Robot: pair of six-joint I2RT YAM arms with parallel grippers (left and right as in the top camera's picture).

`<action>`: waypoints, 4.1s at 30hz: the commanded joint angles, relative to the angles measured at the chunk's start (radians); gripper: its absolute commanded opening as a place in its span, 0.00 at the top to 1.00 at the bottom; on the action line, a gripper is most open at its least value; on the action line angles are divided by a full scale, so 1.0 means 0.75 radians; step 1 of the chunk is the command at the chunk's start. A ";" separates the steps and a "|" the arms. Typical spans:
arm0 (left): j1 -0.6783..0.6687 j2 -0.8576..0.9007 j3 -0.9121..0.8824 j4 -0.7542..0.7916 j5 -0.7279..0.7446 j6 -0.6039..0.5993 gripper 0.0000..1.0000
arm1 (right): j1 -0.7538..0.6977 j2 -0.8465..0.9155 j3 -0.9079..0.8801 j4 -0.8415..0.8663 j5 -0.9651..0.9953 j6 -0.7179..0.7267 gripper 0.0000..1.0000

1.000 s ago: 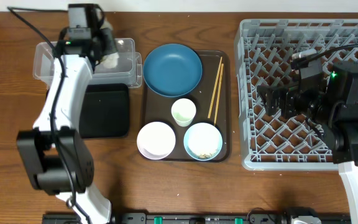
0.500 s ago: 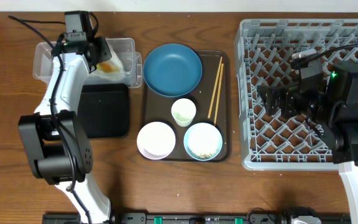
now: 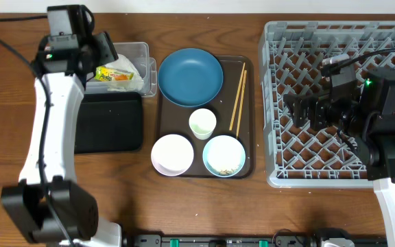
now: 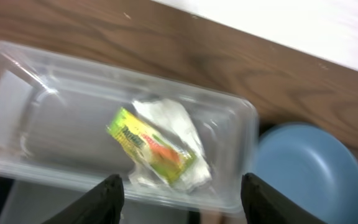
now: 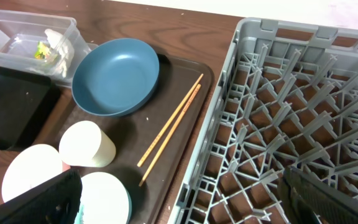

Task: Sort waste into correct bins and load items into the dishwasher rack
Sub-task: 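Move the left gripper to the white cup and grasp it, then lift the white cup and bring it toward the right gripper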

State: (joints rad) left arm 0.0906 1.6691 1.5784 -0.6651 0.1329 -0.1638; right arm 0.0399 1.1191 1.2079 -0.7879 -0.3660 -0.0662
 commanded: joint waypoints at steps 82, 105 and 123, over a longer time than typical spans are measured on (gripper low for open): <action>-0.604 0.250 -0.221 -0.247 0.284 -0.217 0.94 | 0.010 0.080 0.025 -0.032 -0.024 -0.004 0.01; -0.217 0.017 -0.218 -0.265 1.576 0.054 0.94 | 0.038 0.493 0.025 0.602 -1.329 0.013 0.02; -0.219 0.017 -0.218 -0.157 1.898 0.053 0.94 | 0.319 0.603 0.025 0.872 -1.326 0.041 0.06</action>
State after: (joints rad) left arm -0.0746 1.6939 1.3922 -0.7841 1.5002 -0.1478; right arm 0.2546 1.5642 1.2110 -0.1432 -1.3613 -0.0540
